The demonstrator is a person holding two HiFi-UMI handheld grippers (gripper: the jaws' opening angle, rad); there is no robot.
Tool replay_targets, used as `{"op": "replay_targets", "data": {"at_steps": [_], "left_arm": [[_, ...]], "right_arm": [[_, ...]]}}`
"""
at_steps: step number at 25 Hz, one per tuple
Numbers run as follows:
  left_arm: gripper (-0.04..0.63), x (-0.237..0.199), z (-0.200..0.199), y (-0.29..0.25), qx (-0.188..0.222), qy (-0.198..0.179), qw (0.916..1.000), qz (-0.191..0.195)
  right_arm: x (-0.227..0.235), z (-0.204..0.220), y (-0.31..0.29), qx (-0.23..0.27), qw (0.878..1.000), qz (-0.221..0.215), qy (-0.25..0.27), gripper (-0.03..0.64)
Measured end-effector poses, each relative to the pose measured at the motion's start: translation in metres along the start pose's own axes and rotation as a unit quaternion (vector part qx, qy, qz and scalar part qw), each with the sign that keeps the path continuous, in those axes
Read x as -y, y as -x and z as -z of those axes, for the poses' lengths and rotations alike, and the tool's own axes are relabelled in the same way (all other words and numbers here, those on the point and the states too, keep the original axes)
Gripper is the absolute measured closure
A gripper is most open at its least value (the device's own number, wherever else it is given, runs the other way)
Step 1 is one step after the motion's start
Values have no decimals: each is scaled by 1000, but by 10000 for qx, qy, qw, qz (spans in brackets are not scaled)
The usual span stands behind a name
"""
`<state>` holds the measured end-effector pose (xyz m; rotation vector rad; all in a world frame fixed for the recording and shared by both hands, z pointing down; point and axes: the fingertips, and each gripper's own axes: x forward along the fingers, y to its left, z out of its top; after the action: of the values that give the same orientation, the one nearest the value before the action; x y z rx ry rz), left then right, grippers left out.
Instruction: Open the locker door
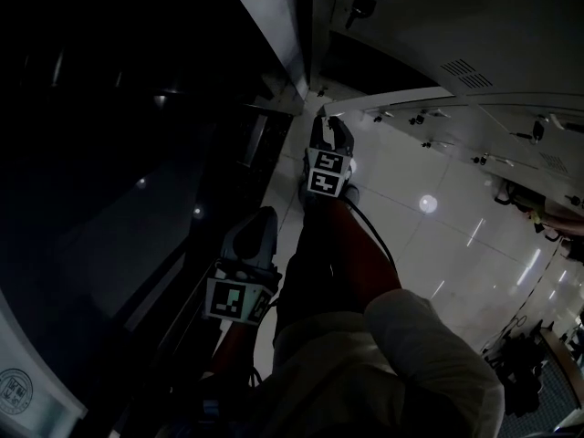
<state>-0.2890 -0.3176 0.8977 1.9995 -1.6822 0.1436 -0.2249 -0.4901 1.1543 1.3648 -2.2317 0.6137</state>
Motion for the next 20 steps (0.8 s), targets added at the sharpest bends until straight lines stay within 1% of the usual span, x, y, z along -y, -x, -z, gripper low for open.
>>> {"op": "replay_targets", "data": {"at_steps": [3,5,8,11,15,18,20], "left_arm": [[541,2,-5,-1,-8,5,10000,-24],[541,7,-9,-4,-18,26,10000,-5],[541,18,-18,-11,-4,20,10000,83],[541,29,-29,-16,13,14,9999,163],[541,44,-43,-22,27,-43,9995,306],[541,55,-51,-27,3,-79,9991,419],[541,63,-58,-30,0,-151,9986,503]], "right_arm": [[7,18,21,-39,9999,-35,115,492],[16,31,39,-105,9999,7,60,454],[33,49,63,-243,9996,77,130,434],[48,66,86,-371,9989,111,249,446],[71,82,111,-524,9983,178,205,460],[84,90,122,-617,9978,196,119,481],[91,91,129,-643,9977,186,91,512]]}}
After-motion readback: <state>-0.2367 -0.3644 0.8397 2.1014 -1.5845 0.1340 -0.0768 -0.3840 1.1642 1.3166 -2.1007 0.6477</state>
